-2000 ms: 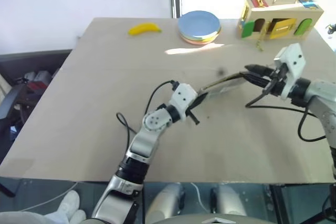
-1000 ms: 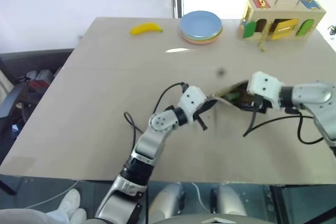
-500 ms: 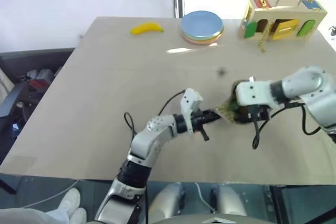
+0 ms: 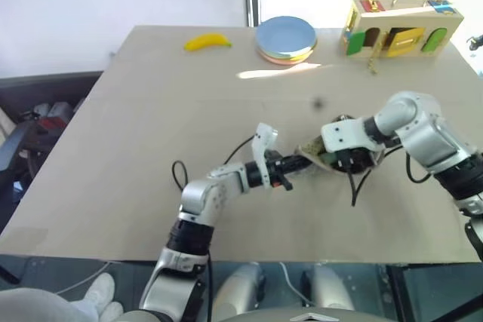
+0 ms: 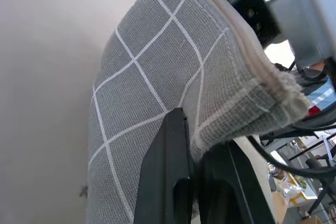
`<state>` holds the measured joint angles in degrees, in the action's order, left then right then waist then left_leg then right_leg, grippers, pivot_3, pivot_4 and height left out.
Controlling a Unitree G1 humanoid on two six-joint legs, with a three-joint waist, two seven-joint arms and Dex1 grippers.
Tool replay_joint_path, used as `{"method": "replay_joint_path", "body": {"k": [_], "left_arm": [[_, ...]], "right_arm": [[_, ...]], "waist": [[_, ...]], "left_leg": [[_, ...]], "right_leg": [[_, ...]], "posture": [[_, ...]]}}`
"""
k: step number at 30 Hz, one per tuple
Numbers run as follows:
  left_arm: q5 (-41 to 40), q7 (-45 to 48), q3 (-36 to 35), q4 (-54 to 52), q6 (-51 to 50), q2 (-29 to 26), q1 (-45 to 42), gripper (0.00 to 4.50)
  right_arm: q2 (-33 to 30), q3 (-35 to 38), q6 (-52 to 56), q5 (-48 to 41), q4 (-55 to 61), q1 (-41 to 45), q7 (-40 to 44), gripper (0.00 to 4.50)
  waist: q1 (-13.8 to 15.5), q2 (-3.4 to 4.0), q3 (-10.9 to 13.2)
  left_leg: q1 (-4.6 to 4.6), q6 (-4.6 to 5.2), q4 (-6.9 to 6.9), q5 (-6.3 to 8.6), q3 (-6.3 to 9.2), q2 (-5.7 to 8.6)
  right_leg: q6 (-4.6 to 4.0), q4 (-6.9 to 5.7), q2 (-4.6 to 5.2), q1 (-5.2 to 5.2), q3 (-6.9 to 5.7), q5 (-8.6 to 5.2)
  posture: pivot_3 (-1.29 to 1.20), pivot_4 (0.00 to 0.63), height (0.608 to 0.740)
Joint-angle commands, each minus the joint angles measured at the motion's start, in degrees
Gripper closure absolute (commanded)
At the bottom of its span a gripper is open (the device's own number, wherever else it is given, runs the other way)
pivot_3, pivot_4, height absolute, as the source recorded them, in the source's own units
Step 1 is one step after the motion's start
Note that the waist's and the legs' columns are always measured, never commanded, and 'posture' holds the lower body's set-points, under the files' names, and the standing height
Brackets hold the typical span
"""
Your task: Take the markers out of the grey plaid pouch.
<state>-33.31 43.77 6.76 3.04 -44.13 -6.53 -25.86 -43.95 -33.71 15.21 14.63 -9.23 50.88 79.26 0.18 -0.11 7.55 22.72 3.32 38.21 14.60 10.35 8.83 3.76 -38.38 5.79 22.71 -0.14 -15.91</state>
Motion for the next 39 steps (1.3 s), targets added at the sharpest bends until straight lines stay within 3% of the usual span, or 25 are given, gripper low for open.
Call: {"method": "replay_joint_path", "body": {"k": [1,3,9,10,18,27,33,39], "left_arm": [[-0.2,1.1,-0.4,0.8,0.6,-0.5,-1.1,4.50],[0.6,1.6,0.2,1.6,1.2,-0.9,-1.4,4.50],[0.9,1.7,0.2,2.3,1.7,-1.3,-1.4,4.50],[1.2,1.8,0.4,2.5,1.9,-1.4,-1.5,4.50],[3.0,3.1,2.0,2.3,3.9,-2.1,-1.5,4.50],[6.2,1.9,2.1,6.2,10.3,-3.2,-1.2,4.50],[5.5,1.2,2.0,6.9,11.8,-3.5,-1.0,4.50],[5.3,1.0,2.7,5.6,11.6,-3.6,-0.6,4.50]], "right_arm": [[2.1,-1.9,-3.7,3.4,-6.6,1.1,-0.8,0.29],[3.1,-1.6,-4.7,3.8,-8.3,1.3,-0.5,0.84],[2.1,0.5,-4.6,3.5,-5.8,0.0,0.9,3.81],[1.9,1.1,-4.3,3.3,-5.2,-0.1,0.8,4.04],[-1.0,5.9,-2.7,1.4,1.2,-1.0,0.7,4.06],[-11.0,15.2,4.9,-6.8,15.3,-3.6,5.3,4.06],[-13.7,16.5,10.2,-8.4,19.5,-6.0,3.3,4.06],[-15.2,13.7,1.0,-2.1,16.6,-6.4,-3.1,4.06]], "waist": [[-0.3,-0.01,0.0],[-0.6,-0.05,0.0],[-0.8,-0.09,-0.1],[-0.8,-0.09,-0.1],[-0.6,-0.10,-0.1],[-0.4,-0.06,0.0],[-0.4,-0.07,0.0],[-0.2,-0.07,0.0]], "left_leg": [[-0.01,0.00,0.00,0.00,0.00,0.00],[-0.01,0.00,0.00,0.00,0.00,0.00],[-0.06,-0.01,0.04,0.00,0.01,0.00],[-0.06,-0.01,0.03,0.00,0.01,0.00],[0.02,-0.01,0.01,0.00,0.02,0.01],[0.14,-0.01,-0.03,0.01,0.03,0.01],[0.14,0.00,-0.05,0.01,0.03,0.01],[0.14,0.00,-0.05,0.01,0.03,0.01]], "right_leg": [[0.00,0.00,0.00,0.00,0.01,0.00],[0.00,-0.01,0.00,-0.01,0.01,0.00],[0.00,-0.07,0.00,-0.05,0.00,0.00],[0.00,-0.07,0.00,-0.04,0.01,0.00],[0.00,-0.02,0.01,0.01,0.00,0.00],[0.00,0.08,0.02,0.08,-0.01,0.00],[0.00,0.09,0.02,0.09,0.00,0.00],[0.00,0.09,0.02,0.08,0.00,0.00]], "posture": [[0.00,0.150,0.740],[0.00,0.150,0.740],[0.00,0.150,0.740],[0.00,0.150,0.740],[0.00,0.150,0.740],[0.00,0.150,0.740],[0.00,0.150,0.740],[0.00,0.150,0.740]]}}
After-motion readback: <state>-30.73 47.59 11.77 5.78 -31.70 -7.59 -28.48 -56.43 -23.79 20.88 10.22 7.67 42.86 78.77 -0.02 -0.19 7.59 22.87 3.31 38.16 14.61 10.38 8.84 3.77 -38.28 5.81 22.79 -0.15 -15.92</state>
